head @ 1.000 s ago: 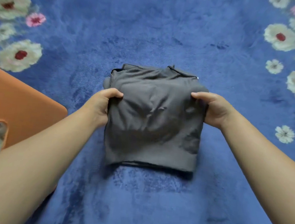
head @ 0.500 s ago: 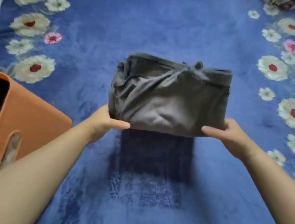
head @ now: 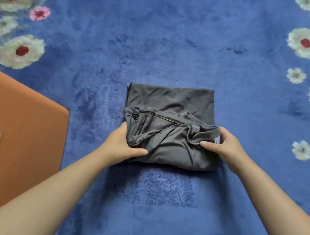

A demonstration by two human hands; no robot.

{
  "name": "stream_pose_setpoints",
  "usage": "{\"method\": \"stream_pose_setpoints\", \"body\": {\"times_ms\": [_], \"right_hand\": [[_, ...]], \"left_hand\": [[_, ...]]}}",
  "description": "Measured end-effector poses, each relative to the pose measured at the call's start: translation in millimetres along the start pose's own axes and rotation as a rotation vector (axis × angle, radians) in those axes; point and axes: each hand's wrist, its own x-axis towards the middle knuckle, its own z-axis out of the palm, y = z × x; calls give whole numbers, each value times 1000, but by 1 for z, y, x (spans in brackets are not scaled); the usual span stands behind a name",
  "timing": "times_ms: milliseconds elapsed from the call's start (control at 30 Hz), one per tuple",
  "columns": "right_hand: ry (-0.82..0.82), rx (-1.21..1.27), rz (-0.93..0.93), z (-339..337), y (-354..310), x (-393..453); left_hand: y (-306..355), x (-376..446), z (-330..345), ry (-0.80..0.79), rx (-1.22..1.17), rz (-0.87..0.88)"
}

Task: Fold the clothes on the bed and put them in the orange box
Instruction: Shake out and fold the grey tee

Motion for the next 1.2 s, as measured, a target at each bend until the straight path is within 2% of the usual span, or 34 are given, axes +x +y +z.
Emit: {"method": "stream_pose_setpoints", "body": {"times_ms": [67,200,267,367,433,500,567,667,767,867,900,967,1033,1100,1200], "right_hand": [[-29,105,-35,-3,-3,1],[-100,474,-82,-20,-12,-1],[-140,564,-115,-27,-22,2],[-168,539,-155,-28,-37,19],[-115,521,-159,-24,-47,39],[18,486,-117,-17,-50,60],[189,290,-58,-9,-44,81],[446,-175,14,-1,-33,94],[527,-182,11,3,-33,89],[519,-333,-140,4,-34,79],[509,-396,-235,4,-35,76],[409,-578,-375,4,-38,73],[283,-785,-449,4,-39,78],[213,-844,-468,9,-47,84],[170,-896,-334,16,-72,97]], "left_hand": [[6,0,3,69,-53,10],[11,2,-11,20,-666,-7],[16,7,-22,-22,-800,12],[25,23,-32,-56,-885,52],[26,39,-33,-2,-973,27],[21,56,-28,113,-994,-50],[12,73,-21,297,-756,-191],[3,83,-17,480,-451,-329],[14,76,-19,567,-278,-245],[25,61,-17,634,106,3],[26,59,-16,628,240,42],[22,64,-16,542,415,11],[21,75,-20,434,503,-40],[24,84,-24,372,505,-82],[30,87,-26,322,423,-98]]}}
